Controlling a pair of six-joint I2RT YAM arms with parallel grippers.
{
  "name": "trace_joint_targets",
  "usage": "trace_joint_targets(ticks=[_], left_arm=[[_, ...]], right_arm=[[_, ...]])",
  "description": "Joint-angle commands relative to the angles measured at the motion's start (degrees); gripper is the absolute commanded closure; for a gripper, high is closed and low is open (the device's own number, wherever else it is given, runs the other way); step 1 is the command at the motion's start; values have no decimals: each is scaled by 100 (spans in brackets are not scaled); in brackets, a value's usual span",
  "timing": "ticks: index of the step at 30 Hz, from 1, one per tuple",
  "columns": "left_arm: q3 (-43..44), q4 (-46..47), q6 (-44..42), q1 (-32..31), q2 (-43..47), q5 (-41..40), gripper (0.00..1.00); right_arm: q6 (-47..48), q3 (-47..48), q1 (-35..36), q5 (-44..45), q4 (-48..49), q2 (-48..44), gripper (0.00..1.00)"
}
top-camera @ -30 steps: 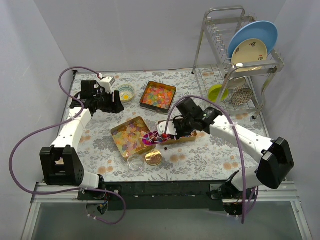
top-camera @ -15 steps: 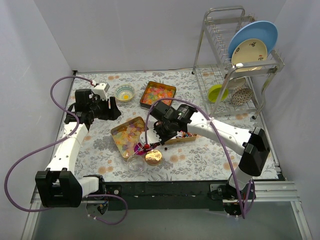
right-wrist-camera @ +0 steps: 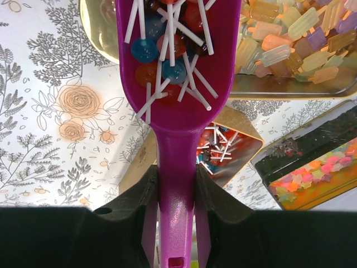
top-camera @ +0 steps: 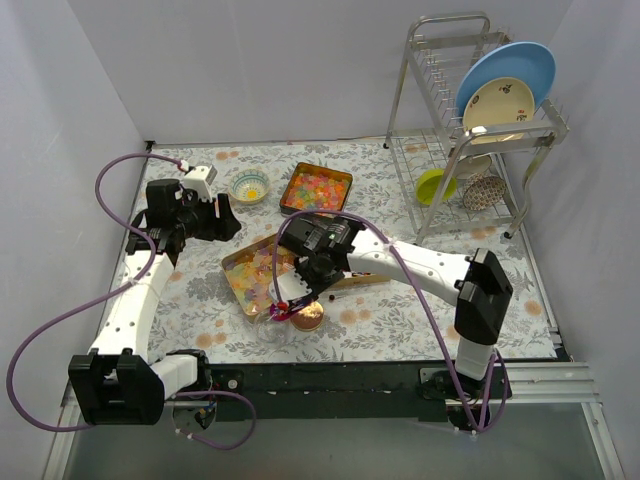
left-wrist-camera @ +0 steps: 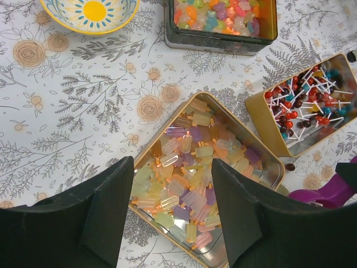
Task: Pack the candies
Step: Place the fake candies in the packing bottle.
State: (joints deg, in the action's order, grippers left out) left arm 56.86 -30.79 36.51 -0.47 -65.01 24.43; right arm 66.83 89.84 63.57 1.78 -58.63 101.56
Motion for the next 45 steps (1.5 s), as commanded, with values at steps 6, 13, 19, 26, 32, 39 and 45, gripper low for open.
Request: trace_joint_targets(ticks=[6, 13, 19, 26, 32, 39, 45], left_arm=[[-245, 178, 49, 38, 428, -78, 42], [-448, 284, 40, 38, 604, -122, 42], [-509, 398, 66, 38, 683, -122, 42], [-553, 468, 84, 38, 762, -131, 42], [-623, 477, 84, 38, 876, -131, 42], [-808, 556, 207, 38, 1034, -78, 42], [-905, 582, 321, 38, 1122, -166, 41]], right_arm=[[296, 631, 384, 1069, -737, 347, 99], [181, 938, 577, 1456, -1054, 549, 99], [173, 886, 718, 1729, -1150, 540, 99], [155, 982, 815, 2001, -1238, 576, 99], [155, 1017, 920, 2142, -1309, 584, 99], [146, 1202, 1017, 2283, -1458, 646, 99], [146, 1387, 1096, 2379, -1598, 716, 99]])
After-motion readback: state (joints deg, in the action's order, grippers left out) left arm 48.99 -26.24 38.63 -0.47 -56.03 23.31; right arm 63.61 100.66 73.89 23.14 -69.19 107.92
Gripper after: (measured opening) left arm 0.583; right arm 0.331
